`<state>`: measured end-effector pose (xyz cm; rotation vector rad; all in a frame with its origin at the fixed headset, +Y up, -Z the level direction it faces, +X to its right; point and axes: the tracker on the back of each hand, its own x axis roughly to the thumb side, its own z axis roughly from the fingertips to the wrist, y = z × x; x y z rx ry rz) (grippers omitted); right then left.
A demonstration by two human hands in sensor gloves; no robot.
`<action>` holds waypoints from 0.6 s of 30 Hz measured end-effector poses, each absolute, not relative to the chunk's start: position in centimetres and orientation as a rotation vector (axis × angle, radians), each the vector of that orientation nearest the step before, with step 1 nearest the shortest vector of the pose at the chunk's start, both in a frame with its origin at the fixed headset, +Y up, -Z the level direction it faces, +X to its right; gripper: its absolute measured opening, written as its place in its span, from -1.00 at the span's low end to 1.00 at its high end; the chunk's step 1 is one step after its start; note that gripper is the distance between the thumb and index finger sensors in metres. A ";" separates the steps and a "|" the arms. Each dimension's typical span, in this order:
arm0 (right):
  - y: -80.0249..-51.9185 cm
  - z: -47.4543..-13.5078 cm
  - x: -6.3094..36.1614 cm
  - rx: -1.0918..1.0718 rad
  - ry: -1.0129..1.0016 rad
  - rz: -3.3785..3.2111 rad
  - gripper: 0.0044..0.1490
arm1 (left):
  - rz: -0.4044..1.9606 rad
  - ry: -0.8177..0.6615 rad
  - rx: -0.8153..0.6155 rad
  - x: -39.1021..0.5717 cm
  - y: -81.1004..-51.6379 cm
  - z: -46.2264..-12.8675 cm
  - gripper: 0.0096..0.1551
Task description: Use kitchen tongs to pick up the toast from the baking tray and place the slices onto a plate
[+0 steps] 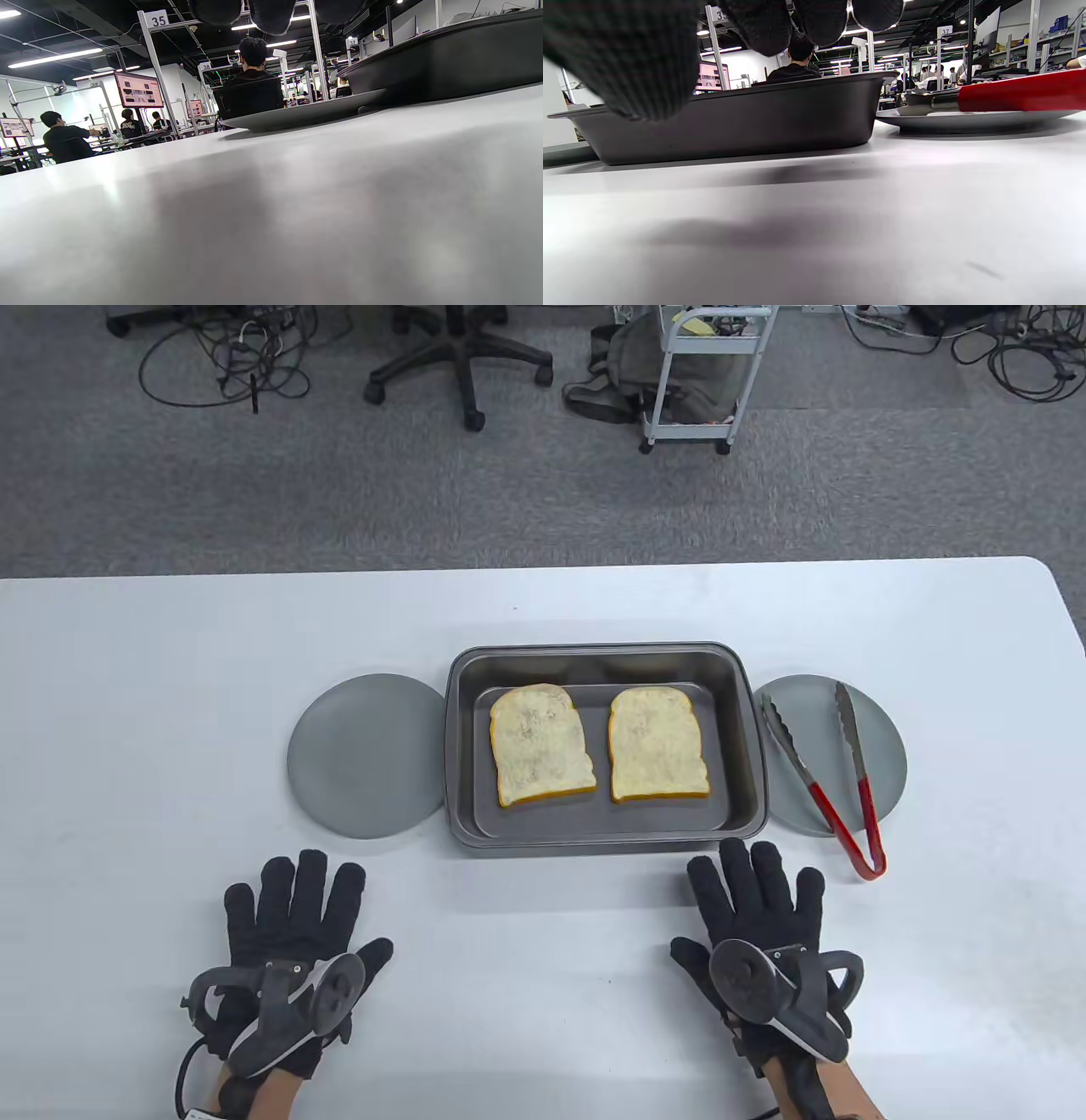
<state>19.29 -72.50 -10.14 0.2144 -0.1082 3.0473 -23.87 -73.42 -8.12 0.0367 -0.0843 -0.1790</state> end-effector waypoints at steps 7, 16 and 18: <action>-72.4 -10.1 19.3 0.208 -0.123 3.045 0.11 | -0.189 -0.083 0.047 -23.9 -73.4 -8.1 0.04; -72.4 -10.1 19.2 0.216 -0.117 3.034 0.11 | -0.189 -0.068 0.052 -24.0 -73.3 -8.1 0.04; -72.4 -10.0 19.2 0.220 -0.117 3.030 0.11 | -0.190 -0.068 0.057 -24.0 -73.1 -8.1 0.04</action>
